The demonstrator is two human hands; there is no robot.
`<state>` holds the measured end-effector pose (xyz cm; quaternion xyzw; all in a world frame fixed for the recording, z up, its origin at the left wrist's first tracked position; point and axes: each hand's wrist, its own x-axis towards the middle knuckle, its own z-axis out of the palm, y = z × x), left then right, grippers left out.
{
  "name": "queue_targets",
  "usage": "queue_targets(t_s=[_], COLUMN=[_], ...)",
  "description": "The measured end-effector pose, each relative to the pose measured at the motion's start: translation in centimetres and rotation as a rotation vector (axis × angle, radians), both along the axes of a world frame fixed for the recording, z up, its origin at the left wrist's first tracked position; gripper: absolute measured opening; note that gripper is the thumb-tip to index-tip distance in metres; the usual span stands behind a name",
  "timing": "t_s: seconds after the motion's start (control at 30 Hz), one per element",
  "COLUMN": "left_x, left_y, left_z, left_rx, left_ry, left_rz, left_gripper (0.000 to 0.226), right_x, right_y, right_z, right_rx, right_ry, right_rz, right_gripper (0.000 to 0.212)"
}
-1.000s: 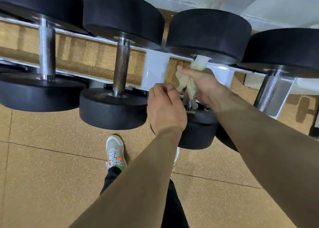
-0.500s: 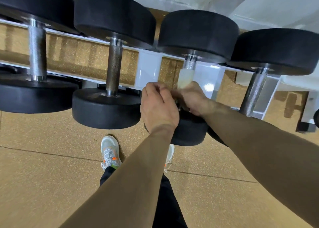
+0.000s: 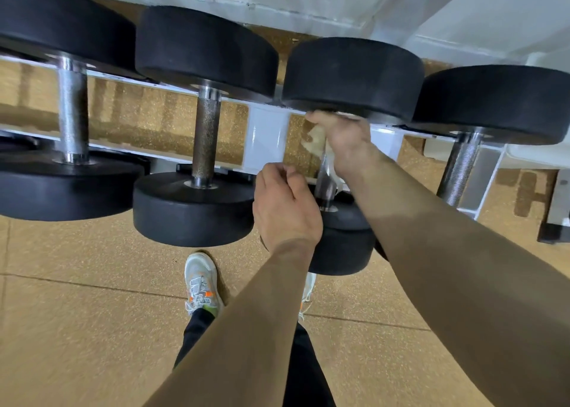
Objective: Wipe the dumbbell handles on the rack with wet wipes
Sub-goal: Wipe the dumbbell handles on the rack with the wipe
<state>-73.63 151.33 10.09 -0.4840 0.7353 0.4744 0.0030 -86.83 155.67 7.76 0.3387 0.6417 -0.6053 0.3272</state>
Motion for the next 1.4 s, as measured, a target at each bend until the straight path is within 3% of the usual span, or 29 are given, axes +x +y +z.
queue_targets(t_s=[0.1,0.17,0.27,0.33,0.43,0.5,0.63,0.77,0.87,1.03,1.1,1.3,1.4], left_x=[0.1,0.0,-0.1,-0.1,-0.2,-0.2,-0.2,-0.2,-0.1,0.0,-0.1,-0.1,-0.1], left_y=[0.0,-0.1,-0.1,-0.1,0.0,0.0,-0.1,0.0,0.0,0.0,-0.1,0.0,0.0], left_z=[-0.1,0.0,0.2,0.3,0.4,0.4,0.1,0.2,0.0,0.0,0.0,-0.1,0.0], left_rx=[0.002,-0.018,-0.023,-0.016,-0.012,-0.012,-0.006,-0.011,-0.014,-0.01,-0.022,-0.032,-0.032], left_ry=[-0.008,-0.011,-0.018,-0.03,-0.037,-0.035,-0.024,-0.012,-0.004,-0.01,-0.009,-0.015,-0.003], left_rz=[-0.006,-0.021,-0.041,-0.041,-0.028,-0.015,0.014,0.021,0.022,0.012,0.001,-0.011,-0.003], left_gripper=[0.033,0.036,0.037,0.033,0.033,0.035,0.035,0.034,0.034,0.033,0.033,0.037,0.038], right_x=[1.1,2.2,4.0,4.5,5.1,5.4,4.3,1.6,0.5,1.2,1.6,4.1,5.3], right_y=[2.4,3.1,4.2,4.4,3.3,1.7,-1.1,-1.3,-0.7,2.9,3.5,4.6,3.5], right_z=[0.2,-0.3,-0.8,-1.0,-0.6,-0.9,-1.1,-0.7,-0.2,-1.4,-1.9,-2.5,-2.3], right_rx=[-0.361,-0.446,-0.439,-0.328,0.083,0.31,0.416,0.238,0.193,-0.473,-0.571,-0.407,-0.054], right_ry=[-0.112,-0.21,-0.26,-0.225,-0.142,-0.123,-0.11,0.069,0.054,-0.153,-0.196,-0.242,-0.118], right_rz=[0.104,0.171,0.264,0.378,0.472,0.402,0.194,-0.011,-0.018,0.162,0.179,0.317,0.349], right_gripper=[0.015,0.019,0.04,0.024,0.007,0.017,0.011,0.011,0.017,0.02,0.022,0.033,0.036])
